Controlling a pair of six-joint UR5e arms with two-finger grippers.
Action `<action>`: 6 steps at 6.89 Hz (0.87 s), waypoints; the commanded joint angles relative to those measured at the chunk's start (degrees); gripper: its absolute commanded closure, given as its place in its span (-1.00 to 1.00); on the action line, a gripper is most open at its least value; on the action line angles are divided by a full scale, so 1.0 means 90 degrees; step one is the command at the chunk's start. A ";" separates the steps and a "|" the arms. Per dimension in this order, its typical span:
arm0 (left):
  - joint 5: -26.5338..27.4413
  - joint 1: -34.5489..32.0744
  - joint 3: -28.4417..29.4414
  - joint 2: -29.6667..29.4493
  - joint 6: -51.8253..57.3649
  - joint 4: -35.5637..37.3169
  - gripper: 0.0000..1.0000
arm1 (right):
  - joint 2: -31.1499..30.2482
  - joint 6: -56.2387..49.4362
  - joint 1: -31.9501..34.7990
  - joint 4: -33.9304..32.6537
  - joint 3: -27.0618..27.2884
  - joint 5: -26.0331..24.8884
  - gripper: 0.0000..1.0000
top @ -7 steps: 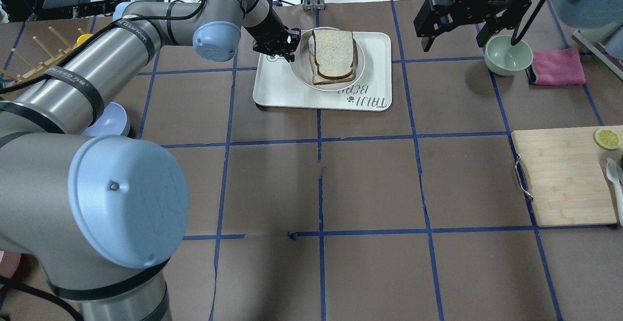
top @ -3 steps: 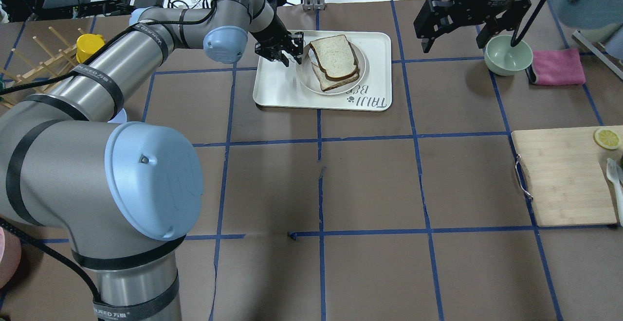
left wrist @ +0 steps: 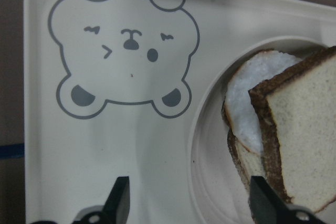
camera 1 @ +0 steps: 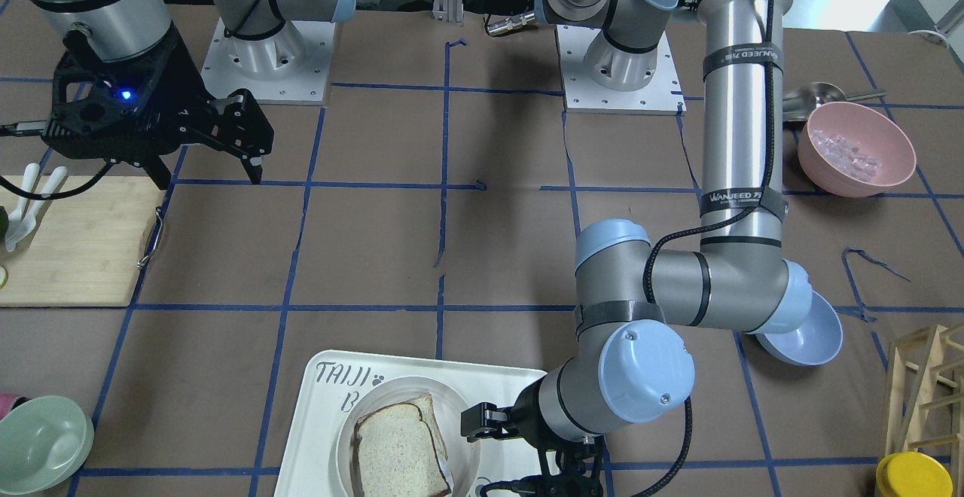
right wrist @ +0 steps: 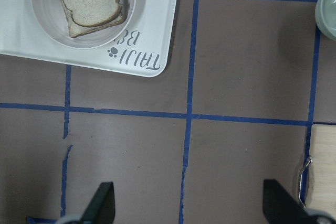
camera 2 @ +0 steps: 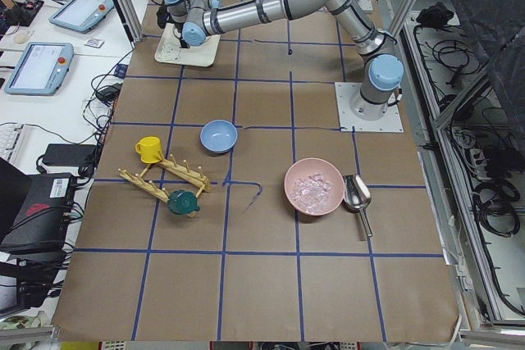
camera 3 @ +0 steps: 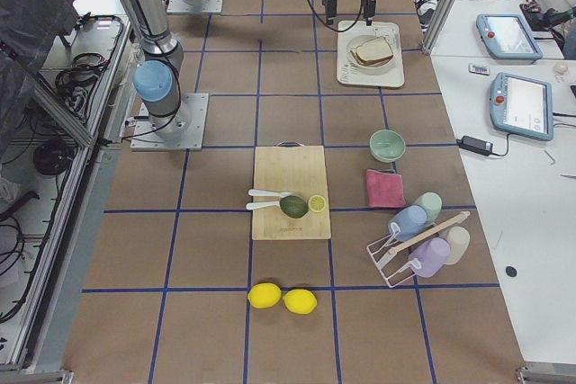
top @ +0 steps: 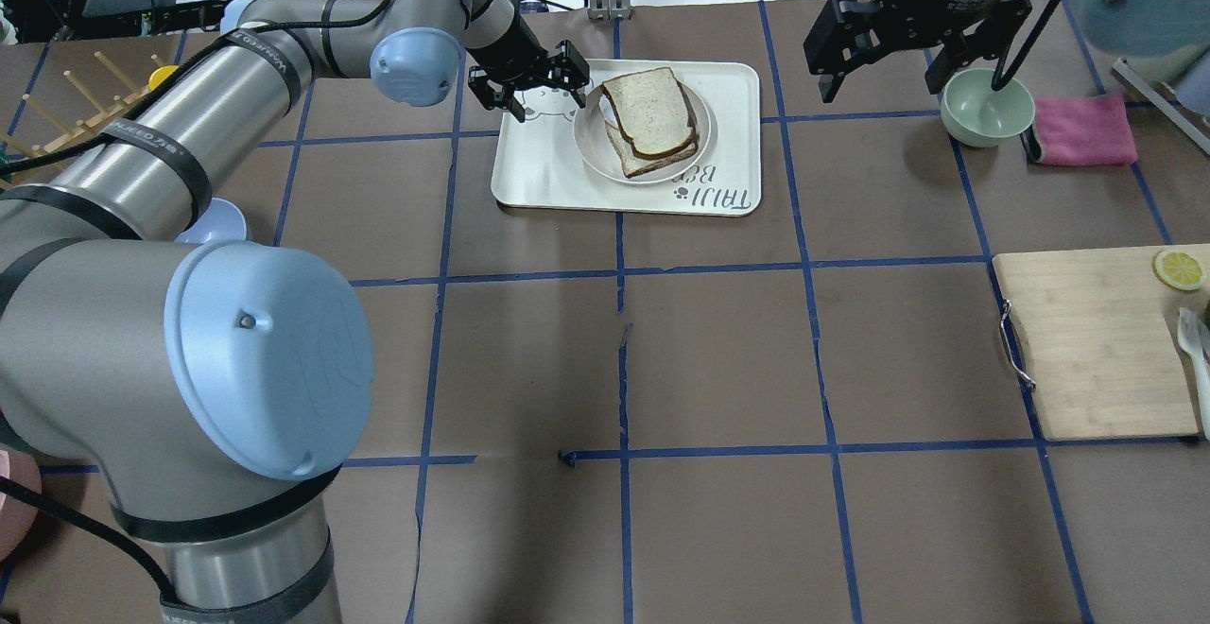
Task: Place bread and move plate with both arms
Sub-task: 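Open the left gripper and lift it away from the plate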
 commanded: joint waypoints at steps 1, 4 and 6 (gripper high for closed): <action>0.0433 0.0059 -0.0087 0.0752 -0.0001 -0.0704 -1.00 | 0.0000 0.0000 0.0001 0.0006 0.0002 -0.0004 -1.00; 0.1055 0.0517 -0.0320 0.1983 -0.0001 -0.2120 -1.00 | -0.0010 0.0020 0.0002 0.0026 -0.0076 -0.0024 -1.00; 0.1294 0.0703 -0.1070 0.2929 0.0087 -0.2396 -1.00 | -0.0029 0.0661 0.0021 0.0036 -0.0086 0.0015 -1.00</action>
